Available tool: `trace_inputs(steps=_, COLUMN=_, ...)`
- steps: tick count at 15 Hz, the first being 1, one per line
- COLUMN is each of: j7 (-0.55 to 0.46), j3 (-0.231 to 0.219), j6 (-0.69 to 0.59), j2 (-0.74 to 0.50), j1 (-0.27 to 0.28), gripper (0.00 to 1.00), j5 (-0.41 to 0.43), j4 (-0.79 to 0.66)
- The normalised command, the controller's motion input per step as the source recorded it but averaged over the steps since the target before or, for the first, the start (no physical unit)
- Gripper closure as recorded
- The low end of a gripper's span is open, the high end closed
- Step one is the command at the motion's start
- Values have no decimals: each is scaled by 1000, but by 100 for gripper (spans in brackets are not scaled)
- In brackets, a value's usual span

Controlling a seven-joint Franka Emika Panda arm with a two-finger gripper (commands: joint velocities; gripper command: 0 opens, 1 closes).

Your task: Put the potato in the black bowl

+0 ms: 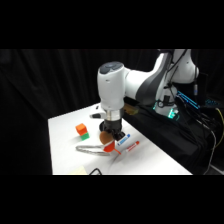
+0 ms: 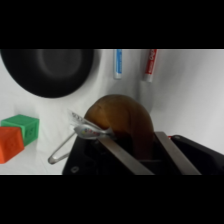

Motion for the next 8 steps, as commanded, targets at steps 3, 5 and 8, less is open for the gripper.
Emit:
trace_inputs(steps=3, j7=-161, j3=-129, j6=-22, j2=-372, j1=-261, gripper=98, j5=-81, j4=-328)
trace_inputs(steps=5, j7=-138, j3=-120, j6=-31, j2=-353, j1=-231, gripper=98, j5=-80, j4=-301)
trace_inputs(steps=8, j7=-108, j3=-84, j6=-7, j2=-309, j1=-170, gripper=98, j5=-71, j4=-281)
